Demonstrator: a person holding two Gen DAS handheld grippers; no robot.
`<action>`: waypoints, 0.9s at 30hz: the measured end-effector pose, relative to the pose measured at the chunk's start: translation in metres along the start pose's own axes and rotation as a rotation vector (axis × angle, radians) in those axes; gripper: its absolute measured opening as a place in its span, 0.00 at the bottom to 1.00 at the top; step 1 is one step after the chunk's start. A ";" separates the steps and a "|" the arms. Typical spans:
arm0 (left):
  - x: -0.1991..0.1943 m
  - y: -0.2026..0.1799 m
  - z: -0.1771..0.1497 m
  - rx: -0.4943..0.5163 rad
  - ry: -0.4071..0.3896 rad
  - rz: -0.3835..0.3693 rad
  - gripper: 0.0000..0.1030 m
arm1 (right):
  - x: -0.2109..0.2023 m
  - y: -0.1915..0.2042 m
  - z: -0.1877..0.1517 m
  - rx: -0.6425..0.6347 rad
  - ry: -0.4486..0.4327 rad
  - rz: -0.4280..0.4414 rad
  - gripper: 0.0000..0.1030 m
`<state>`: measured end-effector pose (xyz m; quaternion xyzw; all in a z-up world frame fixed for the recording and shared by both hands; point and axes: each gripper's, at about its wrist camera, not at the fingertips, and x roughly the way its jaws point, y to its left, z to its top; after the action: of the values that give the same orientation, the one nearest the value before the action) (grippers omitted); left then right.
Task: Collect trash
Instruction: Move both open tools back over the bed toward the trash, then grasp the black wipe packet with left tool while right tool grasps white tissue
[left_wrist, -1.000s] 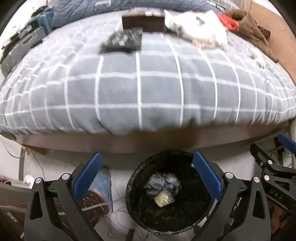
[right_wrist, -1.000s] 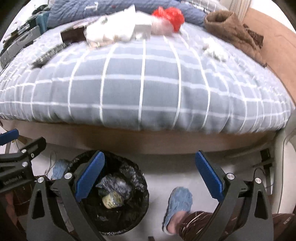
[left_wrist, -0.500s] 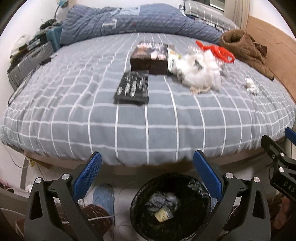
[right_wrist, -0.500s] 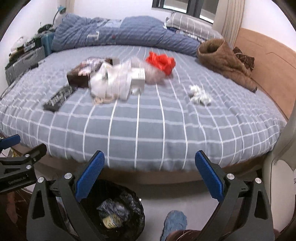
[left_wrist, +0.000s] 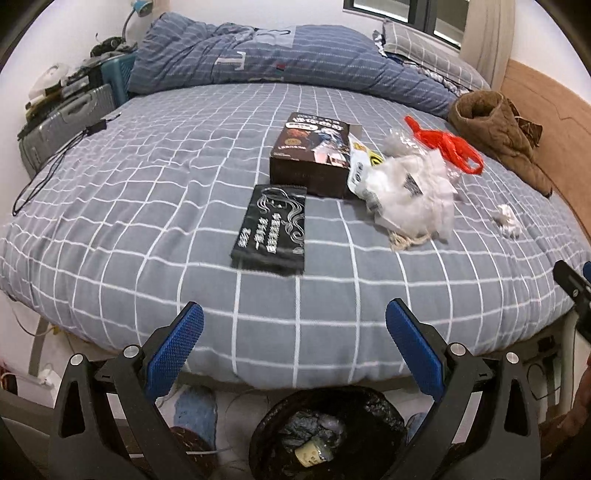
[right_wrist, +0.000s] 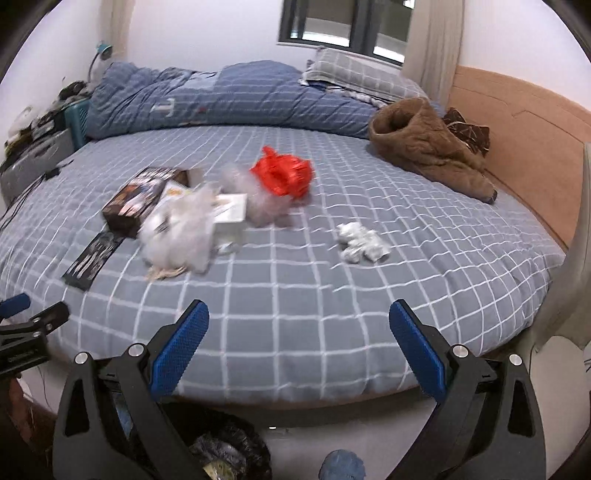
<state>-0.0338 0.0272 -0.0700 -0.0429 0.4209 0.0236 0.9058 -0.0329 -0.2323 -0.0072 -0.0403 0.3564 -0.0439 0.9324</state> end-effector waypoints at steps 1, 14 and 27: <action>0.002 0.002 0.003 -0.001 0.000 0.002 0.94 | 0.003 -0.004 0.002 0.005 0.001 -0.001 0.91; 0.035 0.027 0.048 -0.026 0.017 0.008 0.94 | 0.060 -0.029 0.027 -0.004 0.039 -0.029 0.88; 0.072 0.025 0.071 0.017 0.060 0.036 0.93 | 0.136 -0.068 0.054 0.062 0.106 -0.032 0.80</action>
<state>0.0645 0.0597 -0.0806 -0.0283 0.4489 0.0349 0.8924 0.1003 -0.3122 -0.0501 -0.0146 0.4029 -0.0719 0.9123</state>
